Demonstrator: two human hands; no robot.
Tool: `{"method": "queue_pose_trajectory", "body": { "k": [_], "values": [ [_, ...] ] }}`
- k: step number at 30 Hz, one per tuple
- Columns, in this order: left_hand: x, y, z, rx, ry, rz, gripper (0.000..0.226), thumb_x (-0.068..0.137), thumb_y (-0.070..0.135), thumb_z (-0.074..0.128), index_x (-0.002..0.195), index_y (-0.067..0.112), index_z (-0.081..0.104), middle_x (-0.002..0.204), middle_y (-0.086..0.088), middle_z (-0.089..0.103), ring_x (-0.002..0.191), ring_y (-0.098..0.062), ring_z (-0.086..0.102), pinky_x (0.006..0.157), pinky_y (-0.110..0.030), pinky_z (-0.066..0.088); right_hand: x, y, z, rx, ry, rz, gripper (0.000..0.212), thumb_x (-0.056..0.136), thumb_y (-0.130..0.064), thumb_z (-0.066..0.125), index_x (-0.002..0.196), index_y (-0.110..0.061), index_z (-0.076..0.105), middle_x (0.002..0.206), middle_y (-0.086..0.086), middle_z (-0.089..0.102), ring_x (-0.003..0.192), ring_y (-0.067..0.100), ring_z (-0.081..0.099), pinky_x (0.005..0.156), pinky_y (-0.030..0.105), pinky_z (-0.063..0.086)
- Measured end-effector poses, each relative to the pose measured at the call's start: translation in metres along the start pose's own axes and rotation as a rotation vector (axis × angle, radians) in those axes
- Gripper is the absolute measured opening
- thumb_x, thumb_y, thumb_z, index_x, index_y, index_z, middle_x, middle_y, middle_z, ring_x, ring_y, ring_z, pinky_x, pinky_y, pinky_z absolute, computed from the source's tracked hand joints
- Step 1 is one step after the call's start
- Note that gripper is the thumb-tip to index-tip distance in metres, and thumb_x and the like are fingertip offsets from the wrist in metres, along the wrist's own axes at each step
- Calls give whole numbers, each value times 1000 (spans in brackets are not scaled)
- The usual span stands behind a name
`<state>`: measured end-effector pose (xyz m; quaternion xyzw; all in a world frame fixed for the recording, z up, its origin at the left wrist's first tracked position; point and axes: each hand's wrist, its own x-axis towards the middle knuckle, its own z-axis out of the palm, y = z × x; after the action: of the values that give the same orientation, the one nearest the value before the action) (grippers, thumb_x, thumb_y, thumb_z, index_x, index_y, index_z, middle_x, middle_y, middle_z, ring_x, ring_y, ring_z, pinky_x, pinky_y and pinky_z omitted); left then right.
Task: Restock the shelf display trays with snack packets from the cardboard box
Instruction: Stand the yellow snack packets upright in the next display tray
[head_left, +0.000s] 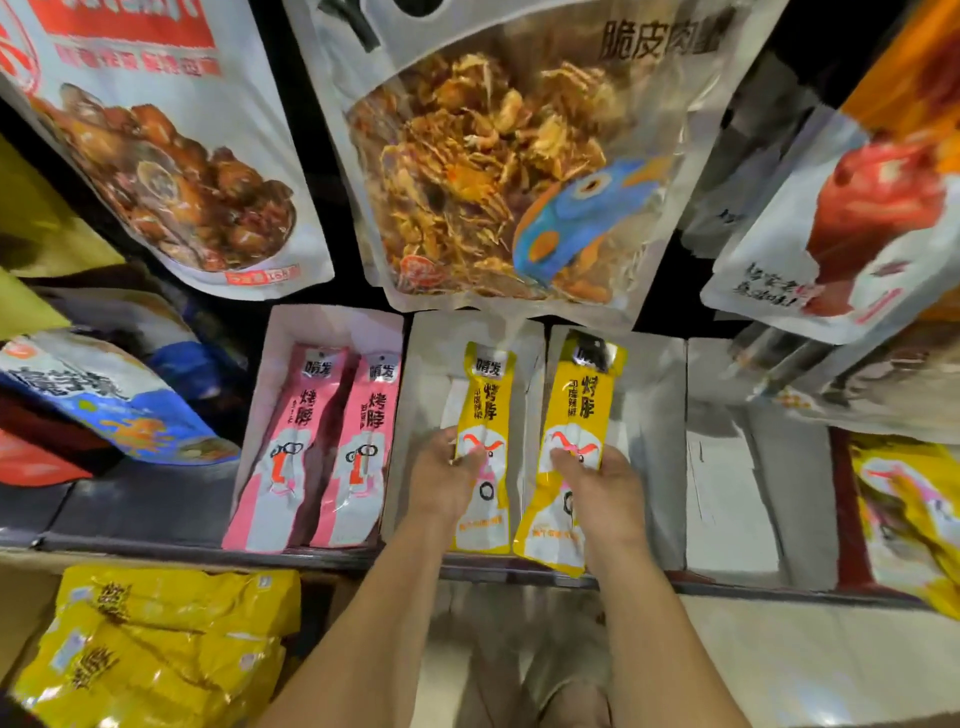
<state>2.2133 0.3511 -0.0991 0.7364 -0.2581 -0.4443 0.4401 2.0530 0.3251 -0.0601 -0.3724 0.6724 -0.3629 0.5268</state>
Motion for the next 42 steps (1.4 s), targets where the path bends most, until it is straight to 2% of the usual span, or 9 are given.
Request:
{"method": "queue_pose_trajectory", "body": {
  "k": [7, 14, 18, 22, 28, 32, 35, 40, 42],
  "values": [
    [16, -40, 28, 166, -18, -42, 28, 88, 15, 61, 111, 27, 72, 102, 9, 75, 94, -13, 69, 92, -36, 56, 1, 11, -6, 86, 11, 48, 11, 88, -17, 75, 98, -17, 69, 88, -6, 75, 80, 12, 71, 67, 25, 54],
    [30, -62, 27, 594, -5, 15, 45, 75, 66, 53, 115, 48, 62, 89, -5, 67, 92, -28, 63, 80, -44, 56, 2, 15, -10, 104, 5, 73, 14, 87, -18, 76, 100, -17, 70, 94, 0, 78, 87, 21, 75, 84, 40, 60],
    [14, -40, 16, 532, -35, 34, 55, 80, 58, 57, 126, 28, 58, 97, -11, 69, 97, -26, 66, 86, -42, 56, -2, 7, -8, 99, -18, 55, 18, 88, -19, 75, 104, -16, 69, 94, 0, 77, 88, 23, 74, 84, 40, 60],
    [-7, -3, -6, 437, 199, 169, 42, 93, 38, 59, 131, 20, 51, 104, 1, 62, 92, -20, 64, 81, -35, 53, -1, 0, 7, 86, -56, 22, 14, 88, -20, 76, 101, -18, 69, 92, -4, 77, 89, 21, 73, 78, 31, 57],
    [-8, 19, -52, 536, 492, 287, 40, 89, 21, 69, 123, 8, 54, 108, -10, 54, 101, -29, 49, 81, -36, 41, -11, -5, 55, 30, -203, 17, 14, 88, -20, 74, 101, -22, 71, 89, -6, 78, 84, 20, 75, 84, 46, 61],
    [1, -7, -72, 441, 301, 159, 30, 96, 20, 61, 125, 15, 58, 107, -6, 68, 101, -28, 64, 81, -36, 51, -18, -1, 81, -25, -288, 2, 10, 90, -16, 72, 100, -18, 73, 71, -28, 69, 75, 16, 70, 76, 34, 59],
    [1, -16, -79, 388, 246, 207, 28, 98, 24, 60, 125, 19, 65, 103, 4, 68, 91, -13, 63, 78, -23, 43, -13, 7, 95, -62, -294, 51, 9, 90, -20, 72, 99, -18, 72, 80, -10, 76, 74, 16, 70, 65, 25, 57],
    [8, -24, -86, 217, 180, 174, 22, 95, 28, 65, 116, 26, 69, 91, 20, 66, 87, -3, 64, 82, -26, 53, -3, 21, 121, -94, -280, 141, 33, 80, -32, 75, 108, -16, 68, 100, 12, 74, 88, 32, 73, 85, 46, 60],
    [12, -28, -88, 161, 167, 160, 19, 93, 29, 67, 111, 33, 69, 93, 17, 70, 91, -5, 66, 89, -31, 55, 1, 27, 129, -113, -280, 157, 29, 87, -26, 74, 112, -14, 64, 100, 10, 72, 79, 22, 69, 75, 31, 57]
  ]
}}
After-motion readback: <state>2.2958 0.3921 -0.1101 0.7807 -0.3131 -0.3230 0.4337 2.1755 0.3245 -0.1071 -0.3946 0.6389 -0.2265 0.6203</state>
